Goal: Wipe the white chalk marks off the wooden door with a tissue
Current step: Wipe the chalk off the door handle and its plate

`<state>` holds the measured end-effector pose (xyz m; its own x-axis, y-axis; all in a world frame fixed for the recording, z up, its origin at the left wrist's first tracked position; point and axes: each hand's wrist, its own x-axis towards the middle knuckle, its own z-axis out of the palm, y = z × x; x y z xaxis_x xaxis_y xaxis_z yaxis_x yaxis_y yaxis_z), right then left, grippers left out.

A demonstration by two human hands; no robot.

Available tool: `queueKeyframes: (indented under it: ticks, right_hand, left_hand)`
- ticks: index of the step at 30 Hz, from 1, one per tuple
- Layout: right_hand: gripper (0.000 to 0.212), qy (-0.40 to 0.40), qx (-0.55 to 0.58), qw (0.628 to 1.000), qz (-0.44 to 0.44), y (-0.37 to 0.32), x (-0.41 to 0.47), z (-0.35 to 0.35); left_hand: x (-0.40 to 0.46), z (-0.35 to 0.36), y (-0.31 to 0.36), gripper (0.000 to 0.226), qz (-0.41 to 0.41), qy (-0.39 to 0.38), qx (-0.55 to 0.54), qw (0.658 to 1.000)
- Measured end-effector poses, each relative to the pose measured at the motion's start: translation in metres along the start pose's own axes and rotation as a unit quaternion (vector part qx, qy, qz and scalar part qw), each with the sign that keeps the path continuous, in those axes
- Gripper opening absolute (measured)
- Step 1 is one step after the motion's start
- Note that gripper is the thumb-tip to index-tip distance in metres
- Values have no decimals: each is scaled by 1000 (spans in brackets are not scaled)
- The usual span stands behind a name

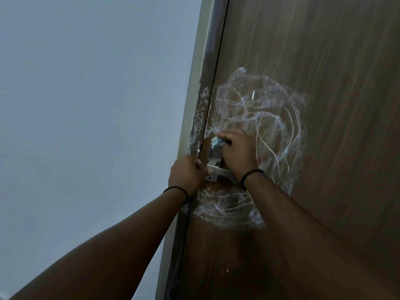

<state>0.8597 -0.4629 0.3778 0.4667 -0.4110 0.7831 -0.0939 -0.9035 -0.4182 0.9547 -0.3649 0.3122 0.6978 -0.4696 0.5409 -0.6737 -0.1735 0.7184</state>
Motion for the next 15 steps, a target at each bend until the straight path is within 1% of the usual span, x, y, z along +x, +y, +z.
queueKeyframes:
  ticks: [2,3,5,6,9,11,13,15]
  right_hand:
    - [35,-42,-79,993,-75,2,7,7]
    - [33,-40,-128,985,-108,5,10,8]
    - [19,-14,-222,958,-182,11,15,8]
    - [13,-7,-249,946,-207,13,17,8]
    - [8,-12,-277,935,-224,18,18,5]
    - [4,-26,-282,928,-244,23,13,0]
    - [6,-76,-277,924,-253,26,9,-8]
    - [11,-155,-293,910,-249,28,5,-13]
  left_hand:
    - [2,-3,-5,21,7,2,-11,1000]
    - [3,-4,-8,20,10,3,-14,1000]
    - [3,-4,-14,18,17,5,-22,1000]
    - [2,-3,-16,17,22,4,-27,999]
    - [2,1,-20,17,36,2,-39,999]
    - [2,3,-21,20,39,15,-44,998]
    - [2,5,-21,25,34,32,-55,997]
    - [1,6,-22,31,31,42,-60,997]
